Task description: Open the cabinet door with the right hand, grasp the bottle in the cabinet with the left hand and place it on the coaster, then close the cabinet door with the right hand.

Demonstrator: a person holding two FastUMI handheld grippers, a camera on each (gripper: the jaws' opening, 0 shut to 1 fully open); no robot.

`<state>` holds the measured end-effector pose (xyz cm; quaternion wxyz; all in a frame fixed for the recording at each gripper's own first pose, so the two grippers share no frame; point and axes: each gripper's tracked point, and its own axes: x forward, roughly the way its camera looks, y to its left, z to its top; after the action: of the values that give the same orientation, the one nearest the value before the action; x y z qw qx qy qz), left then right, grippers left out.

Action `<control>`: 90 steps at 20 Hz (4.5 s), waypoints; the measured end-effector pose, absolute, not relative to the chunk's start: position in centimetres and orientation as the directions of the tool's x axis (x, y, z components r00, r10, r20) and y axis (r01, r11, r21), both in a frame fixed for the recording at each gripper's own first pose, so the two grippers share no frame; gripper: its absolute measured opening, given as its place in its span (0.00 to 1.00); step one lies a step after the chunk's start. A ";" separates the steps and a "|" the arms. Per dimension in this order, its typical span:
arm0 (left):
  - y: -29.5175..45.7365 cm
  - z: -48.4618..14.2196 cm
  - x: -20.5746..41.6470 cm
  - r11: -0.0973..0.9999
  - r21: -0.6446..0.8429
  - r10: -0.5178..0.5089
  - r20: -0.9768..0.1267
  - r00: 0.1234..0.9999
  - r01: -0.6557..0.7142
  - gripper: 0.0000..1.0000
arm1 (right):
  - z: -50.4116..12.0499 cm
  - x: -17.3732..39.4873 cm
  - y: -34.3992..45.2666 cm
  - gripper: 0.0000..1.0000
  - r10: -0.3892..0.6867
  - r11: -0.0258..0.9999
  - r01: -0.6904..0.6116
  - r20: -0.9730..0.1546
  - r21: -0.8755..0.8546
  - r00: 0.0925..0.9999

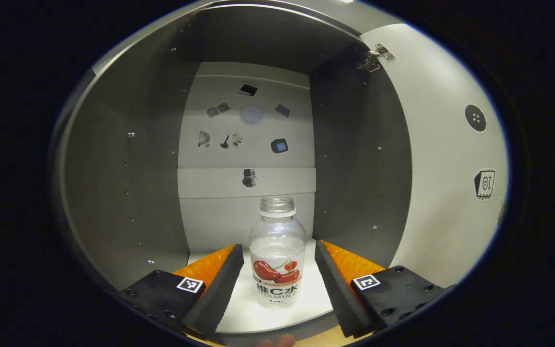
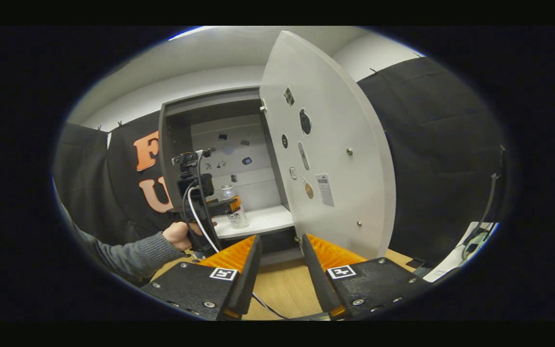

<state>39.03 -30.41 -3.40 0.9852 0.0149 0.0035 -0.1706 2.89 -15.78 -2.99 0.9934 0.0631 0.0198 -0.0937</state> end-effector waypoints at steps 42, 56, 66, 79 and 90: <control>-18.7 -6.8 15.3 0.990 0.070 -0.125 0.025 0.992 0.123 0.86 | -7.6 -7.9 -12.2 0.53 0.099 0.992 -0.081 -0.209 0.093 0.973; -16.2 -25.6 10.1 0.994 0.097 -0.036 -0.139 0.990 0.050 0.85 | -15.8 -8.7 -14.5 0.54 0.053 0.993 -0.006 -0.416 0.115 0.908; -14.5 -36.0 9.3 0.993 0.110 -0.013 -0.224 0.974 0.038 0.85 | -21.8 -7.3 -14.1 0.54 0.039 0.994 0.024 -0.568 0.103 0.822; -14.1 -37.0 9.2 0.990 0.132 -0.014 -0.221 0.975 0.044 0.85 | -22.8 -6.5 -12.3 0.54 0.069 0.994 -0.004 -0.595 0.110 0.801; -13.9 -35.7 9.0 0.995 0.096 -0.009 -0.215 0.977 0.030 0.96 | -22.7 -6.9 -12.6 0.54 0.080 0.992 -0.006 -0.584 0.128 0.808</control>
<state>8.99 -13.92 -35.73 0.9929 0.0492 0.1078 -0.0098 -6.91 -12.63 -22.72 0.9489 0.0599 0.3089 0.0228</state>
